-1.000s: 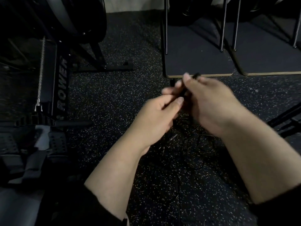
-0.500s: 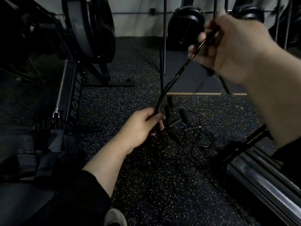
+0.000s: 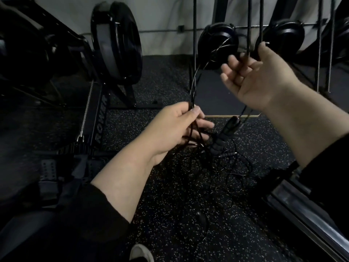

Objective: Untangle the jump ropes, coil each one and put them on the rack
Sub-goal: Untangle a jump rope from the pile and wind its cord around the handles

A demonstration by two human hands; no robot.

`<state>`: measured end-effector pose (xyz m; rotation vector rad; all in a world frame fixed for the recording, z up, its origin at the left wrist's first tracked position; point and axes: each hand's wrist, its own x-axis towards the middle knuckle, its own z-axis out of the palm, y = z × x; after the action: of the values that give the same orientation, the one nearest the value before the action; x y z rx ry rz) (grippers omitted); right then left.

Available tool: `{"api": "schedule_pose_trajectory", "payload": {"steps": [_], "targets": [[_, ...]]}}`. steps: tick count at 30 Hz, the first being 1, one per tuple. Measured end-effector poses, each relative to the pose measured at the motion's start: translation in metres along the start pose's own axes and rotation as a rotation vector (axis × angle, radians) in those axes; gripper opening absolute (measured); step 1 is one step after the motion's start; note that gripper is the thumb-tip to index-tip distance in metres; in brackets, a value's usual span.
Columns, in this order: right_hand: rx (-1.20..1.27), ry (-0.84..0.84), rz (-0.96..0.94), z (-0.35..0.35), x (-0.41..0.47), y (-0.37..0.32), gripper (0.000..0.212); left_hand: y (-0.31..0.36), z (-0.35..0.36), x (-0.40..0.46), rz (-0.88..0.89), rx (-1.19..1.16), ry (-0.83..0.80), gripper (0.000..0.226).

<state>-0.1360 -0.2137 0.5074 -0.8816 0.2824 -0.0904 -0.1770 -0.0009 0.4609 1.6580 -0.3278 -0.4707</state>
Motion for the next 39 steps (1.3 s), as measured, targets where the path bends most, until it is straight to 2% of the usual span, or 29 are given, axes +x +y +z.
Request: {"api": "schedule_pose_trajectory", "payload": {"steps": [4,7,9,11,12,14,16,19,25,29,31,32,35,36,37,39], "targets": [[-0.233,-0.063,-0.079,0.005,-0.011,0.008,0.038,0.012,-0.004,0.007,0.028,-0.103,0.034,0.029],[-0.756,-0.016,-0.241,-0.002,-0.037,0.03,0.034,0.009,-0.003,0.018,0.0,-0.159,0.084,0.032],[-1.09,-0.106,-0.289,-0.008,-0.057,0.047,0.035,0.001,-0.002,0.029,-0.023,-0.172,0.154,0.029],[-1.165,-0.211,-0.215,-0.015,-0.069,0.063,0.023,-0.008,0.002,0.038,-0.038,-0.196,0.202,0.026],[-1.103,-0.225,-0.149,-0.019,-0.07,0.07,0.017,-0.011,0.004,0.041,-0.045,-0.208,0.207,0.026],[-0.817,-0.201,0.021,-0.025,-0.067,0.083,0.015,-0.013,0.009,0.043,-0.056,-0.203,0.208,0.029],[-0.637,-0.138,0.072,-0.031,-0.059,0.092,0.014,-0.013,0.01,0.042,-0.064,-0.187,0.22,0.031],[-0.583,-0.097,0.078,-0.04,-0.05,0.094,0.009,-0.014,0.004,0.041,-0.067,-0.187,0.245,0.032],[-0.601,-0.284,0.087,-0.039,-0.049,0.09,0.023,-0.013,-0.008,0.044,-0.035,-0.217,0.289,0.033],[-0.481,-0.184,0.031,-0.032,-0.043,0.092,0.02,-0.019,-0.012,0.041,-0.032,-0.08,0.253,0.03],[-0.369,-0.123,0.027,-0.03,-0.04,0.088,0.019,-0.03,-0.012,0.038,0.047,0.078,0.352,0.024],[-0.321,-0.11,0.026,-0.029,-0.038,0.086,0.018,-0.036,-0.011,0.035,0.122,0.155,0.45,0.021],[-0.217,-0.089,0.023,-0.027,-0.031,0.076,0.017,-0.052,-0.006,0.018,0.482,0.296,0.79,0.01],[-0.194,-0.078,0.023,-0.026,-0.029,0.074,0.019,-0.057,-0.004,0.013,0.55,0.303,0.846,0.012],[-0.172,-0.067,0.024,-0.025,-0.028,0.071,0.02,-0.063,-0.003,0.008,0.568,0.277,0.832,0.019],[-0.129,-0.053,0.029,-0.022,-0.026,0.066,0.021,-0.074,0.004,0.0,0.464,0.179,0.651,0.038]]}}
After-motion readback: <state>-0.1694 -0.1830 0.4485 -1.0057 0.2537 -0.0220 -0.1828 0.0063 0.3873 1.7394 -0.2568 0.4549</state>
